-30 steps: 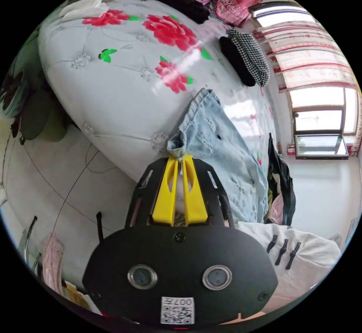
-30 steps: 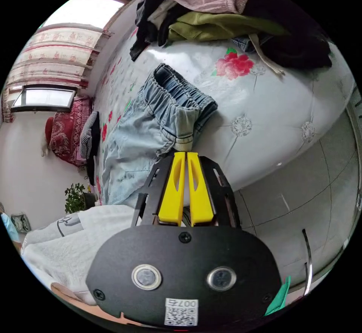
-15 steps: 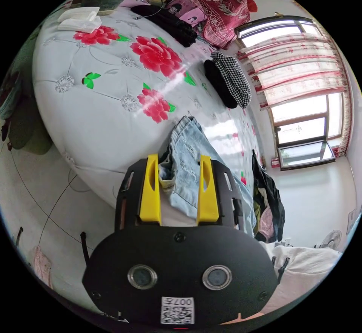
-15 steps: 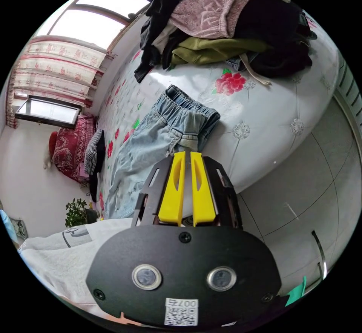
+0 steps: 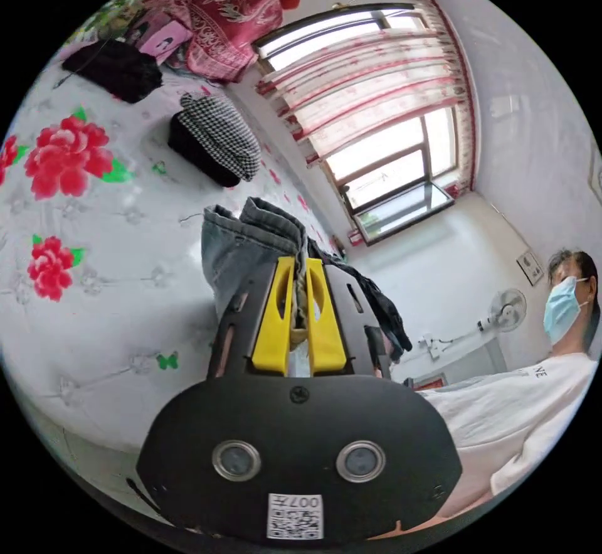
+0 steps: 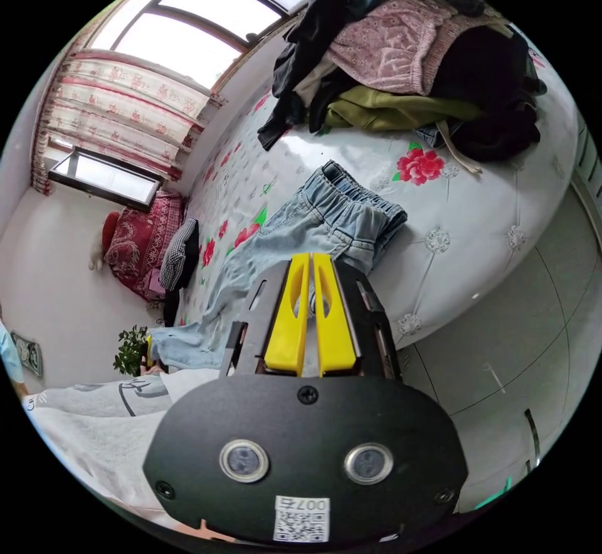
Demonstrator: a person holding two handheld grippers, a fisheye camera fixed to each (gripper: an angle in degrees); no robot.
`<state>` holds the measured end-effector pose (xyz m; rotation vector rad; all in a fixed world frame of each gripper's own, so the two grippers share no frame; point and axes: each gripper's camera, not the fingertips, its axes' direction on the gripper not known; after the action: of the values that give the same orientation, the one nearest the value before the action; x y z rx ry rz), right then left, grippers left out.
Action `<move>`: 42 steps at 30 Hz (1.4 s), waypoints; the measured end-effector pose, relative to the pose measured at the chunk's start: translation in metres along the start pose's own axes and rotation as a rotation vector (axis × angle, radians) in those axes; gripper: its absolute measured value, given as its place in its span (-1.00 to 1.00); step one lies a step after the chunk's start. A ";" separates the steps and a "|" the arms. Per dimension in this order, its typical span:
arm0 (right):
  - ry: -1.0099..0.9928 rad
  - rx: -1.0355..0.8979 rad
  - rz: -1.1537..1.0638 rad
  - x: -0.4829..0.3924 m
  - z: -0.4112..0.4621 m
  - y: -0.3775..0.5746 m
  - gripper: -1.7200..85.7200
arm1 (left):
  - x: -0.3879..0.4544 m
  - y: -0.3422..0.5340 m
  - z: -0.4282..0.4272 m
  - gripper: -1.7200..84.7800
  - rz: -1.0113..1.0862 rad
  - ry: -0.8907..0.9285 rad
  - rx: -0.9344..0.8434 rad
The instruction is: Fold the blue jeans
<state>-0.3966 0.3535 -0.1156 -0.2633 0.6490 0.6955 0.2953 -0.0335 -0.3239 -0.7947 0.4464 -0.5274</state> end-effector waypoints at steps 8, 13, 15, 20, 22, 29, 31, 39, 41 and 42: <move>-0.025 0.108 0.110 0.043 -0.023 0.007 -0.84 | 0.181 0.078 0.255 -0.76 0.448 0.286 -0.578; -0.065 0.166 0.249 0.085 -0.037 0.013 -0.78 | 0.176 0.153 0.332 -0.69 0.403 0.281 -0.835; -0.080 0.178 0.280 0.101 -0.042 0.012 -0.77 | 0.169 0.163 0.326 -0.69 0.448 0.195 -0.856; -0.117 0.140 0.321 0.131 -0.026 -0.006 -0.74 | 0.111 0.170 0.289 -0.71 0.373 -0.012 -0.851; -0.139 0.115 0.321 0.136 -0.011 -0.020 -0.74 | 0.095 0.172 0.276 -0.71 0.342 -0.057 -0.829; -0.132 0.075 0.337 0.143 0.018 -0.071 -0.78 | 0.032 0.169 0.222 -0.72 0.130 -0.148 -0.657; -0.094 0.073 0.255 0.122 0.012 -0.092 -0.81 | 0.014 0.166 0.207 -0.72 0.072 -0.160 -0.613; -0.141 -0.133 -0.851 -0.122 0.016 -0.073 -0.83 | -0.056 0.152 0.155 -0.73 -0.095 -0.221 -0.457; -0.201 -0.249 -1.047 -0.163 0.041 -0.038 -0.82 | -0.074 0.150 0.148 -0.72 -0.137 -0.210 -0.420; -0.242 -0.348 -1.132 -0.181 0.066 -0.014 -0.82 | -0.079 0.150 0.146 -0.72 -0.146 -0.206 -0.413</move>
<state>-0.4623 0.2795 0.0507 -0.7731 0.0706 -0.2649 0.3567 0.1817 -0.3336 -1.2738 0.3104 -0.4880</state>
